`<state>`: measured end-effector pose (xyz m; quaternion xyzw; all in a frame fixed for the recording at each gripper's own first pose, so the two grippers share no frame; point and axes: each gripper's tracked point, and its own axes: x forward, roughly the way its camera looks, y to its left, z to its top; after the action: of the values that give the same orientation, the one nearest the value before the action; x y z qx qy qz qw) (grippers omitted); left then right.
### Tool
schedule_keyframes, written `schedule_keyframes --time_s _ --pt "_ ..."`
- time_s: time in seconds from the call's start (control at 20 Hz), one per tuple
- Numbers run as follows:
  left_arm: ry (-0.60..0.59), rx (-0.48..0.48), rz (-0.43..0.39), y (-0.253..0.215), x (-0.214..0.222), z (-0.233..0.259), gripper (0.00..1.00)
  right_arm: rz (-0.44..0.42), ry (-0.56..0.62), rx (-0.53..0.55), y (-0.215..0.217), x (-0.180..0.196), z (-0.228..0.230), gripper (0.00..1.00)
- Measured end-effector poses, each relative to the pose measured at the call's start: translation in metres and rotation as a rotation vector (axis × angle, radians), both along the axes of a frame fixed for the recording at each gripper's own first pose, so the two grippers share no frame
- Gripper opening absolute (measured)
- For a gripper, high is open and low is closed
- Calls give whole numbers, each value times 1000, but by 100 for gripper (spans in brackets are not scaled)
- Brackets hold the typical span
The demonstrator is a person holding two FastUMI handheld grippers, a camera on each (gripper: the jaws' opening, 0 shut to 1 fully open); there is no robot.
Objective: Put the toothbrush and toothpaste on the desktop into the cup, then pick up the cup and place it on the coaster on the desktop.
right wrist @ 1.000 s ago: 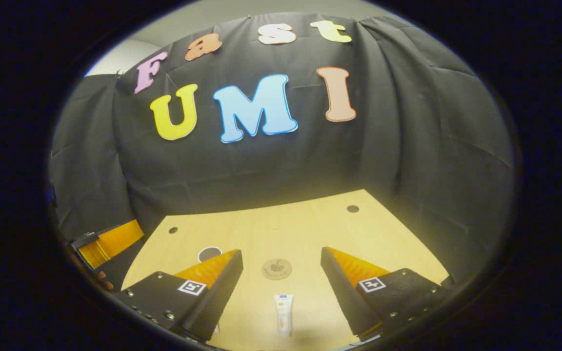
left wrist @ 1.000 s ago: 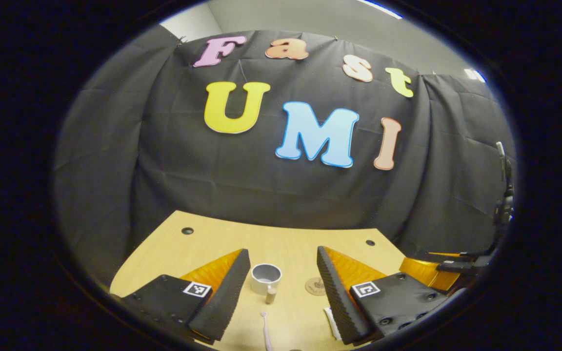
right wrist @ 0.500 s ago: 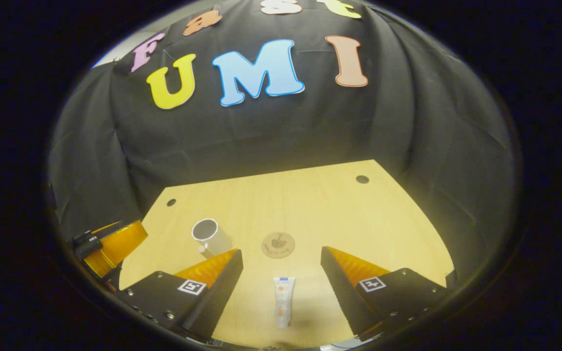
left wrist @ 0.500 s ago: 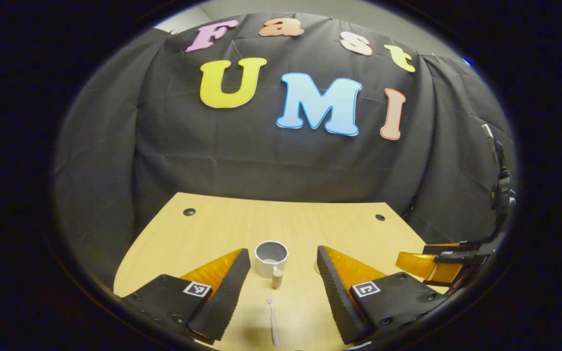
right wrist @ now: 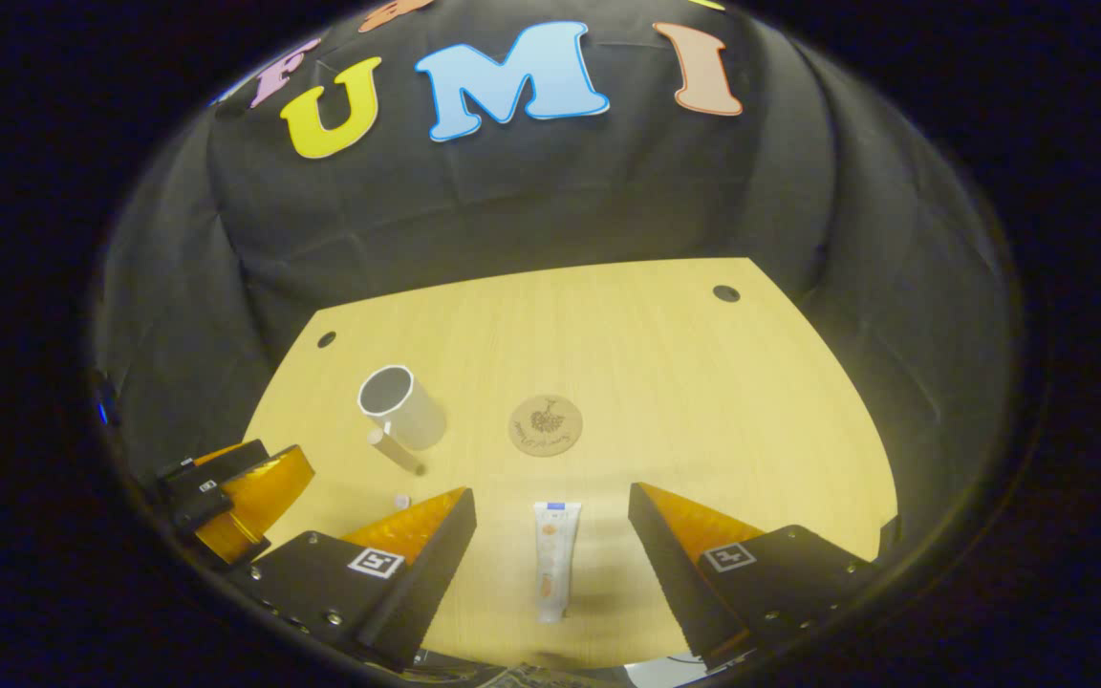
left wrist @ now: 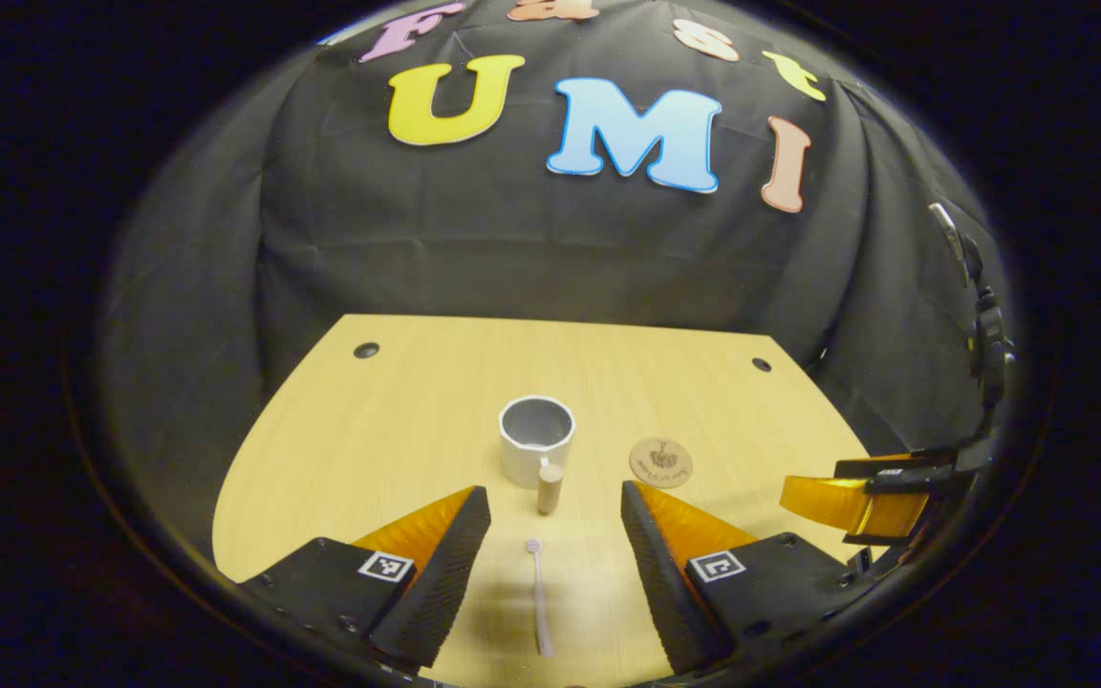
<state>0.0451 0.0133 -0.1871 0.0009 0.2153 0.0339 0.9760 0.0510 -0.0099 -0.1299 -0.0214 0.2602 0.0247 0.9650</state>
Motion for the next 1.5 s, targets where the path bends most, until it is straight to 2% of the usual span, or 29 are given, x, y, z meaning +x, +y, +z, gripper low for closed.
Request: schedule_keyframes --time_s 0.4,0.9,1.05,1.5 --pt "214 -16 28 11 8 -86 91 -5 166 -15 1 19 -60 91" --pt "402 -32 80 37 12 -174 91 -41 372 -37 -3 33 -136 91" --pt "447 -31 91 43 14 -191 91 -45 433 -28 0 32 -156 86" --pt "516 22 118 54 12 -218 89 -39 506 -81 -1 32 -186 86"
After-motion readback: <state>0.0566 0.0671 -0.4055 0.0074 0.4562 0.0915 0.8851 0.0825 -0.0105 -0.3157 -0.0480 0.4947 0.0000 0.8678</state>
